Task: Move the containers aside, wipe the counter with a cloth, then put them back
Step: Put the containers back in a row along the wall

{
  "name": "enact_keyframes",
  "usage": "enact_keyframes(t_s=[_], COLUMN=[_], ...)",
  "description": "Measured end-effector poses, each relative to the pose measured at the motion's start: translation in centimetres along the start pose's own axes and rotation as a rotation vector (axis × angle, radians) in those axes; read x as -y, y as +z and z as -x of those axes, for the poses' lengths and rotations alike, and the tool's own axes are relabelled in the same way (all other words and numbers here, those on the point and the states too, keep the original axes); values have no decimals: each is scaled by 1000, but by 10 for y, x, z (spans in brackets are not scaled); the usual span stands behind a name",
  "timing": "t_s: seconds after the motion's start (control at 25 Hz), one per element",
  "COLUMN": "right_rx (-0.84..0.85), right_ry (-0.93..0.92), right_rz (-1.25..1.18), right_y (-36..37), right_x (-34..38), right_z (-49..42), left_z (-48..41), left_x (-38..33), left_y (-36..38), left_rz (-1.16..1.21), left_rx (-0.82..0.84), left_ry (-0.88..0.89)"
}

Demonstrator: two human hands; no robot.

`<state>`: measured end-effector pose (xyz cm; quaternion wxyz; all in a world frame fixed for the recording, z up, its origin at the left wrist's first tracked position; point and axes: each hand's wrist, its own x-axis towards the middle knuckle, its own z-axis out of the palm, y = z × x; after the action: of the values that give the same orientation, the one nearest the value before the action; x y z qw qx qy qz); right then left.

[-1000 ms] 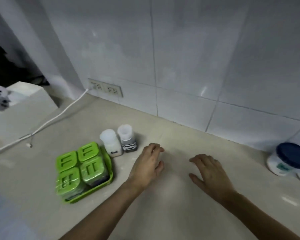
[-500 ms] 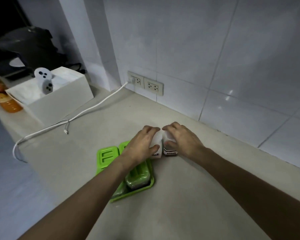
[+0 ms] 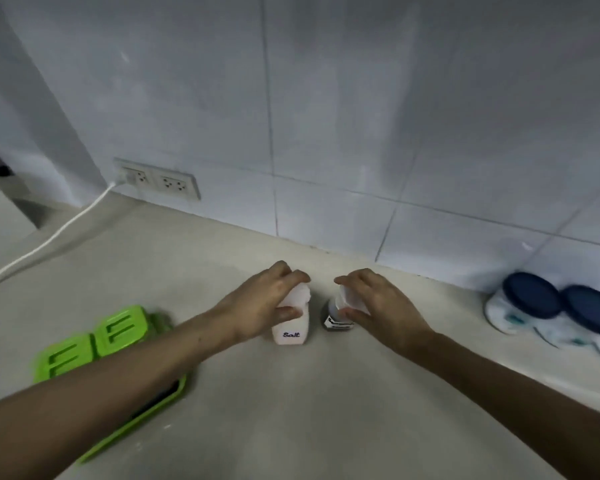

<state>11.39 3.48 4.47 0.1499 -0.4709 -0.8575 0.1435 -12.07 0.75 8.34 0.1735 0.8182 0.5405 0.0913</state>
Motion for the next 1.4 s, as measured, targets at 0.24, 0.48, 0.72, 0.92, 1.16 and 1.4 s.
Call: enact_keyframes(t_s=[0.24,0.48,0.72,0.92,1.16,1.4], right_rx=[-80,-119,-191,-212,-442,-384], right_ry=[240,399,470,434,338,333], right_rz=[109,185,206,161,167,-174], right_y=[-63,-83,-81,-76,-49,36], right_x=[-105,-153,-179,-181,-143,-58], right_z=[55,64,56,64,102,132], left_z=[-92,-172,-224,-237,-188,-15], left_x=[-97,-150,-169,-171,-163,-139], left_y=[53,85,95,103,122,181], left_rz=[169,106,135,133,294,475], left_rx=[-10,-79,-93,-75,-299,-359], left_ry=[95,111,91,113,99,-40])
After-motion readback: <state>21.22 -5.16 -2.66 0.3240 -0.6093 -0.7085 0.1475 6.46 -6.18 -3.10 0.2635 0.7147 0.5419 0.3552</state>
